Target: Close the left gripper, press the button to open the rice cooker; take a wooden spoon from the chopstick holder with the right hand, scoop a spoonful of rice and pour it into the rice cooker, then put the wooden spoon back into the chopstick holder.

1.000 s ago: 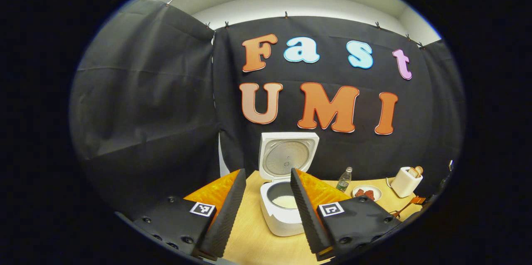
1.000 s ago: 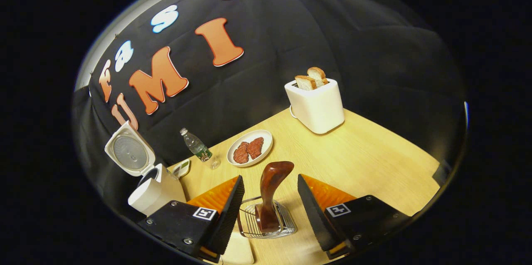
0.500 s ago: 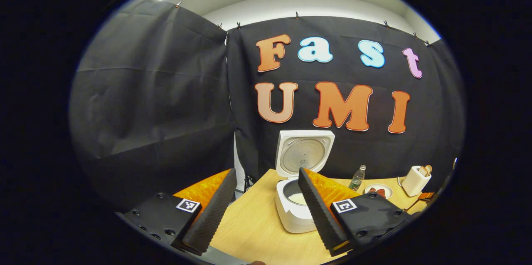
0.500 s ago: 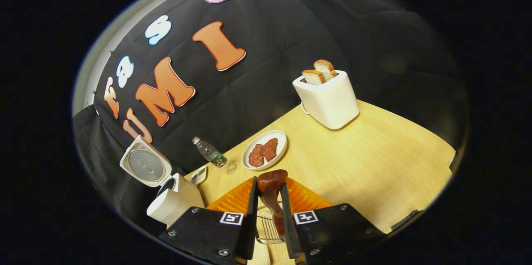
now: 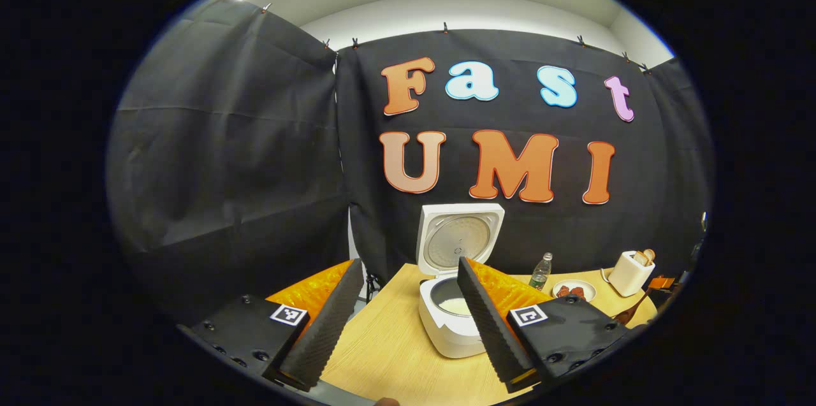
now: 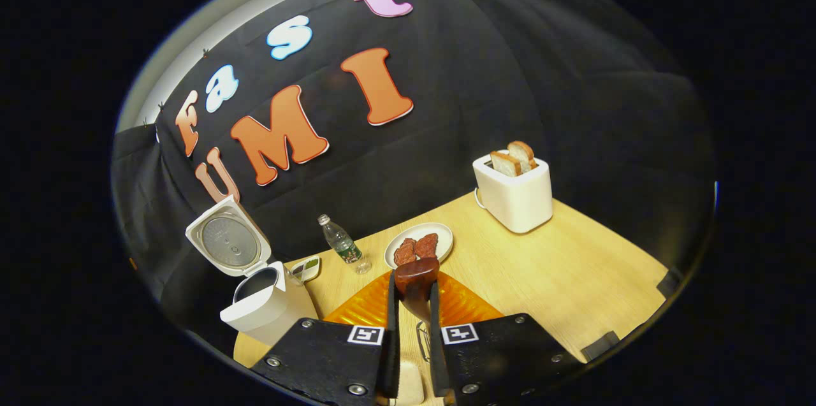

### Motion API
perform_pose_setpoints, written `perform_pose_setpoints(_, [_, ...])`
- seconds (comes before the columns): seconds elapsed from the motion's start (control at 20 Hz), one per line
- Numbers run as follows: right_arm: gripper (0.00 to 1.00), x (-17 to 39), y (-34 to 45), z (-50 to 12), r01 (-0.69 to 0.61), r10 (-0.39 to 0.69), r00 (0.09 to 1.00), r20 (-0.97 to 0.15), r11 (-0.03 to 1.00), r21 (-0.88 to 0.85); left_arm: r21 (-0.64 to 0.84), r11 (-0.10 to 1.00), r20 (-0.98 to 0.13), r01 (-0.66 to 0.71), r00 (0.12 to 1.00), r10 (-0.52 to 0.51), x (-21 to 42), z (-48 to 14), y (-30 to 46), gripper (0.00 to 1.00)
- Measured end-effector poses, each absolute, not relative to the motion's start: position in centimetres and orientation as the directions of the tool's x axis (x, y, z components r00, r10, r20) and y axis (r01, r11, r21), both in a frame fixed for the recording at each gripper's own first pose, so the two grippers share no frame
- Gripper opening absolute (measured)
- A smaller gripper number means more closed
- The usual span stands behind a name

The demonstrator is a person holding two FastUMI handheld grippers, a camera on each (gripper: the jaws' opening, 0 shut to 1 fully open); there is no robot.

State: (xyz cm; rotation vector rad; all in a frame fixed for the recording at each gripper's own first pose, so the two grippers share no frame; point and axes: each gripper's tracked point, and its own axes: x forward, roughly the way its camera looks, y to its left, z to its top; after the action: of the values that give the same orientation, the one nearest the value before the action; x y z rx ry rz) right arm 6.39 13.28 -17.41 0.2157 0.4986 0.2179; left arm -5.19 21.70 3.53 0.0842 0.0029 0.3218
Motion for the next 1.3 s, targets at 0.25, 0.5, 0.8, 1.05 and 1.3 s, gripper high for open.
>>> perform_pose_setpoints(0.25, [0.18, 2.4, 17.6, -12.6, -0.205, 0.298, 0.873, -0.385, 0.942, 0.266, 0.076, 0.963, -0.001, -0.257, 0.966, 0.258, -4.6, 3.6, 23.1, 0.99])
perform_pose_setpoints(0.5, [0.19, -1.8, 22.9, -15.3, -0.288, 0.361, 0.840, -0.404, 0.929, 0.231, 0.075, 0.972, -0.010, -0.222, 0.975, 0.224, -4.2, 3.4, 24.6, 0.99])
perform_pose_setpoints(0.8, [0.19, -3.3, 24.3, -23.0, -0.314, 0.311, 0.798, -0.516, 0.946, 0.085, 0.110, 0.971, -0.031, -0.213, 0.975, 0.218, -5.0, 2.6, 26.9, 0.99])
perform_pose_setpoints(1.05, [0.19, -4.9, 24.3, -26.5, -0.315, 0.270, 0.802, -0.532, 0.949, 0.006, 0.149, 0.955, -0.029, -0.257, 0.964, 0.264, -6.1, 2.0, 28.7, 1.00])
perform_pose_setpoints(1.3, [0.19, -7.0, 24.1, -26.9, -0.240, 0.250, 0.826, -0.506, 0.967, 0.085, 0.120, 0.959, -0.053, -0.256, 0.963, 0.264, -6.6, 0.9, 29.0, 1.00])
